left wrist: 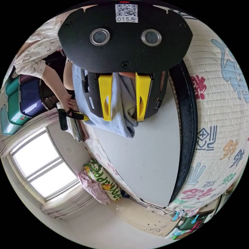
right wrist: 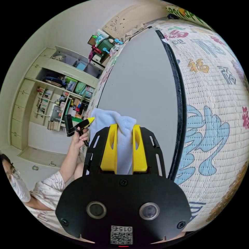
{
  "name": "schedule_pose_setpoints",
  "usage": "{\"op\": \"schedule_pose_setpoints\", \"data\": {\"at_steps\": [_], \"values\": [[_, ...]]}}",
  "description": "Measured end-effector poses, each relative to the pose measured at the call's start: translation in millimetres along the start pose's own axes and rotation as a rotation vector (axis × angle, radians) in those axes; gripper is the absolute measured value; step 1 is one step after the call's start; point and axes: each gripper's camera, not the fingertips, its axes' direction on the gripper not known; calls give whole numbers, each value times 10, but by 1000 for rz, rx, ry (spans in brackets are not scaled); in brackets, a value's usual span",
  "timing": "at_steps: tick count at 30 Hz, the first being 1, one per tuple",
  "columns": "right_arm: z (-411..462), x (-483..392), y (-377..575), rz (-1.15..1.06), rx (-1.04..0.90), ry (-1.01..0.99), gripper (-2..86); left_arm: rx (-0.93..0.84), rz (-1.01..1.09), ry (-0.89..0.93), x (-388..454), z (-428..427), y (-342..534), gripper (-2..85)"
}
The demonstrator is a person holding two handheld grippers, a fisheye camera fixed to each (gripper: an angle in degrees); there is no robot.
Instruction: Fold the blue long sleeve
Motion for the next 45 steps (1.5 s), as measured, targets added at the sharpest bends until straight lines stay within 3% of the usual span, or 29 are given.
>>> {"op": "schedule_pose_setpoints", "data": {"at_steps": [4,7,12,20,31,36,45], "values": [[-158,-54,-3,6,26,-54,90,73,27,-113,-52,-331,207,166],[-244,-138,-21,10,23,-65,90,22,155,-160,83,-350,246,177],[-334,-323,-56,12,10,-67,90,14,163,-218,-32,-380,284,177],[-299,-751,-176,9,-42,-58,91,58,11,-71,-642,-746,322,151],[-345,-1337,119,-19,-28,-39,90,76,-36,77,-1126,-1366,327,96],[-730,-1791,614,-109,87,-119,86,145,94,84,-657,-1959,346,82],[-2055,-2973,1965,-398,335,-170,56,364,453,92,1433,-3409,549,77]]}}
